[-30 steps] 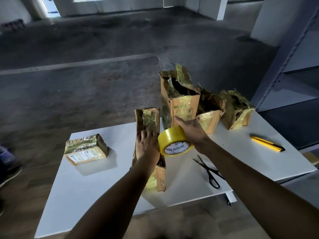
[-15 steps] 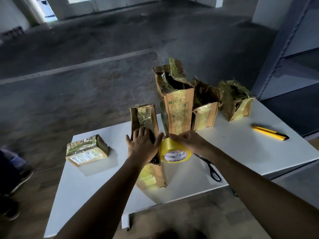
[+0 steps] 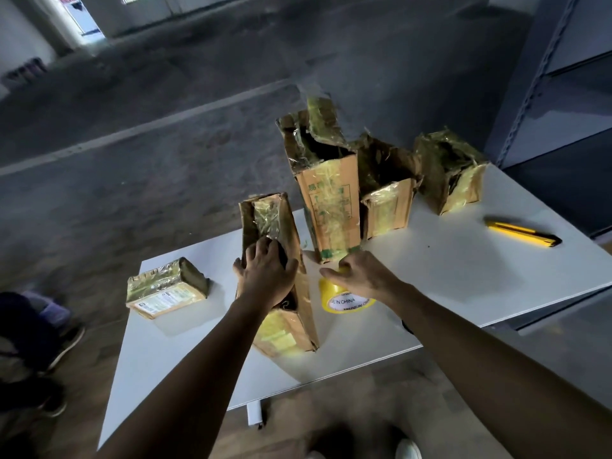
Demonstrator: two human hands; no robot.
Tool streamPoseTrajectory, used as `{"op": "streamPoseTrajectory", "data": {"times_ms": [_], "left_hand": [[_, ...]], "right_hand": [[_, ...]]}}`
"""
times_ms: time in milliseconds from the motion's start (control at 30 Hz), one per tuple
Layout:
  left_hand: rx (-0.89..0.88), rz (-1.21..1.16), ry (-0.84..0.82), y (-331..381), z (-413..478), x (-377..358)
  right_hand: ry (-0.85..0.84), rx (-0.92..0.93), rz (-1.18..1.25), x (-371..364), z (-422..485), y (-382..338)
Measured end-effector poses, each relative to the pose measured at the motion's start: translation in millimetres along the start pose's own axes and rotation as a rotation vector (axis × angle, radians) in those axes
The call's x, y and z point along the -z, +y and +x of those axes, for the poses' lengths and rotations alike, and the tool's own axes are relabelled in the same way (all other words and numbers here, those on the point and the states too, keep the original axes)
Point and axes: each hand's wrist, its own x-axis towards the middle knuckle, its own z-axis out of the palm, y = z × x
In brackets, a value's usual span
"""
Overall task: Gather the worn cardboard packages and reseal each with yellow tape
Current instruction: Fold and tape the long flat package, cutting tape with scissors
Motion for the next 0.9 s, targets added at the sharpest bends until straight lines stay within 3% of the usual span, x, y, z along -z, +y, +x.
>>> {"op": "streamPoseTrajectory", "data": {"times_ms": [133,367,633,900], "left_hand": [[0.015,-0.018,-0.043,2.2,0.6,-1.7],[0.018,0.022,-0.191,1.5,-6.3,0.5],[0.174,0.065,-0.281,23.7,-13.7,4.0],[0.279,0.017,-0.173,45.8,-13.4,-6.4]], "right_hand": [[0.000,-0.015,-0.215,-9.0,4.9,-1.7],[-0.051,-0.035,-0.181,-37.4,5.3,3.3],[-0.124,0.002,0.128,-54.0,6.8,9.4],[-0.052,-0.113,0.518,-58.7,0.1,33.9]]}}
